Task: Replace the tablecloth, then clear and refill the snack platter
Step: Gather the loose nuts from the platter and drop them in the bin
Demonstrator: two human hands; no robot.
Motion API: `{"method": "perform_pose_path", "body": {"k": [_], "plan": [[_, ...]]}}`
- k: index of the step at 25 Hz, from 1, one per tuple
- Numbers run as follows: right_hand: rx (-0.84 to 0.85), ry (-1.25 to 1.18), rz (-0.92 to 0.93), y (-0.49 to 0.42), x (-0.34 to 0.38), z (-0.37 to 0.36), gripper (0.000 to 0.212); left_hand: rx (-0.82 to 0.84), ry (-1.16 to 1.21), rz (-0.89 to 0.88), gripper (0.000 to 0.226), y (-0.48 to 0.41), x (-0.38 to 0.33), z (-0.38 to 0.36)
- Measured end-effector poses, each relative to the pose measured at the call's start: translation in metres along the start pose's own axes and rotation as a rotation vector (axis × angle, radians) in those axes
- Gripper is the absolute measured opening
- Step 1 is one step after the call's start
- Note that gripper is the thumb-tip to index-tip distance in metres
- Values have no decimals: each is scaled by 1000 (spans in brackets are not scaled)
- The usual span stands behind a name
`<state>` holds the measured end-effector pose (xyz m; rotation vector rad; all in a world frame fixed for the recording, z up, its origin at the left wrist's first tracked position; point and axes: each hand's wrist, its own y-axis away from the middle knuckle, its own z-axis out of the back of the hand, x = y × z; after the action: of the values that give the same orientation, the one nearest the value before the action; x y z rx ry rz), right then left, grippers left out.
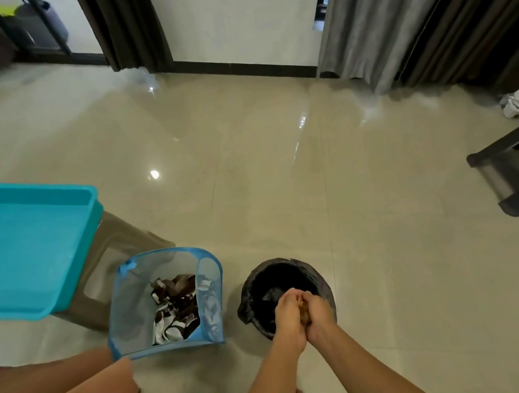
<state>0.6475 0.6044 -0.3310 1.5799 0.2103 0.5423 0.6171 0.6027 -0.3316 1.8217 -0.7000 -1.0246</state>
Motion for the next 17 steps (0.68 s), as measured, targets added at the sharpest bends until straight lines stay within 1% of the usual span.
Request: {"method": "perform_pose_path", "body": {"k": [1, 2, 4, 6, 9, 11, 15, 17], "plan": [[86, 174, 68, -15, 7, 1, 30, -13, 70, 22, 28, -16, 3, 1], [183, 107, -46, -36, 16, 0, 28, -25, 114, 23, 29, -30, 3, 3], [247, 119, -56, -61, 20, 0, 21, -24, 159, 24, 36, -51, 5, 8], [295, 76, -18, -74, 22, -1, 28, -22, 173, 20, 40, -66, 9, 10], [260, 114, 45, -73, 29, -2, 28, -43, 163, 38, 46, -76, 10, 12], [232, 183, 87, -68, 34, -1, 40, -38, 147, 35, 56, -80, 9, 13], [287, 208, 132, -67, 36, 0, 51, -17, 167, 36, 85, -94, 12, 18], [340, 225, 178, -57, 38, -2, 51, 21, 207, 55, 91, -72, 0, 12]]}}
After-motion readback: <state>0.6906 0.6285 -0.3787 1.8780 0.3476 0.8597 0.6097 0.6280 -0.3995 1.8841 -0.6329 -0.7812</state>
